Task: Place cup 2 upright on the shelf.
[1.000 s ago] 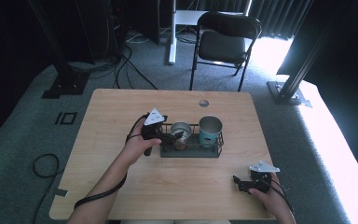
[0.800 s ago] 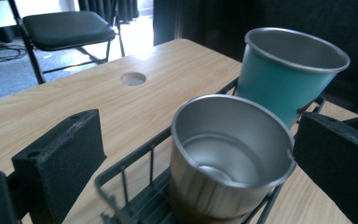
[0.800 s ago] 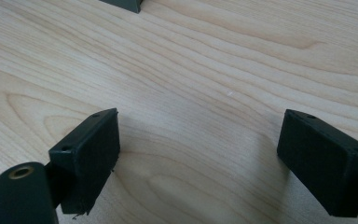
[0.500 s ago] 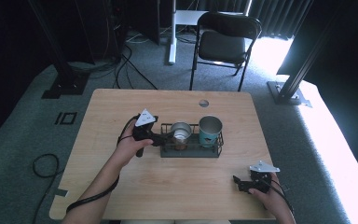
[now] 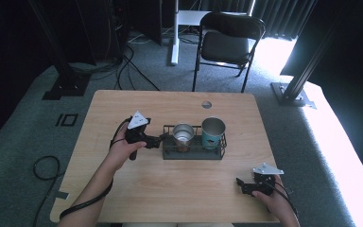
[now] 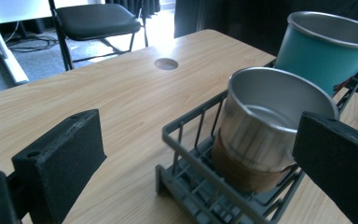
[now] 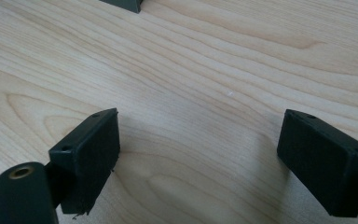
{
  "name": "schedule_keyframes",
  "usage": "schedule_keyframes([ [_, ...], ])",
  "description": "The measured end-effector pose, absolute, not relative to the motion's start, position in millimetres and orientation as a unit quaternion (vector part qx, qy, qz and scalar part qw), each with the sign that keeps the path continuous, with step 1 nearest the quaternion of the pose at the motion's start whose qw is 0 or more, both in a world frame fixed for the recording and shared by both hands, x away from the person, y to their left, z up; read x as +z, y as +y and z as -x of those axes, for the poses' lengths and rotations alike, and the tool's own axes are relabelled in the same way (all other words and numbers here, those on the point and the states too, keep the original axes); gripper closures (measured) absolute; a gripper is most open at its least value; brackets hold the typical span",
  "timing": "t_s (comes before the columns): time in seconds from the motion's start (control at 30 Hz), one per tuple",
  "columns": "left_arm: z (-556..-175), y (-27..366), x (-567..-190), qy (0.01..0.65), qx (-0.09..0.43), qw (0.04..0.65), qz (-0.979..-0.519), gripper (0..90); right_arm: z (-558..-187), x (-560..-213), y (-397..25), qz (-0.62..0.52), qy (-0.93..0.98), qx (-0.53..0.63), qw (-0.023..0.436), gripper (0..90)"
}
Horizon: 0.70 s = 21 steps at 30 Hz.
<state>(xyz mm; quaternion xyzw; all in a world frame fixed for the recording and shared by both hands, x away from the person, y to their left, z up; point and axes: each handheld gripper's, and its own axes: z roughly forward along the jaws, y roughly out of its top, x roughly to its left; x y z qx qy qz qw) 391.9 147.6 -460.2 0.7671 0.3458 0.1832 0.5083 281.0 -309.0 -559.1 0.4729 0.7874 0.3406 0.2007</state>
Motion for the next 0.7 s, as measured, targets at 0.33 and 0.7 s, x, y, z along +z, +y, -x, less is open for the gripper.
schedule_keyframes([
  [0.33, -387, 165, -463, 0.359, 0.19, 0.5, -0.765, 2.7, -281, -559, -309, -0.473, 0.787, 0.341, 0.201, 12.6],
  [0.7, -380, 189, -476, 0.375, 0.191, 0.497, -0.759, 2.7, -281, -559, -309, -0.473, 0.787, 0.341, 0.201, 12.5],
])
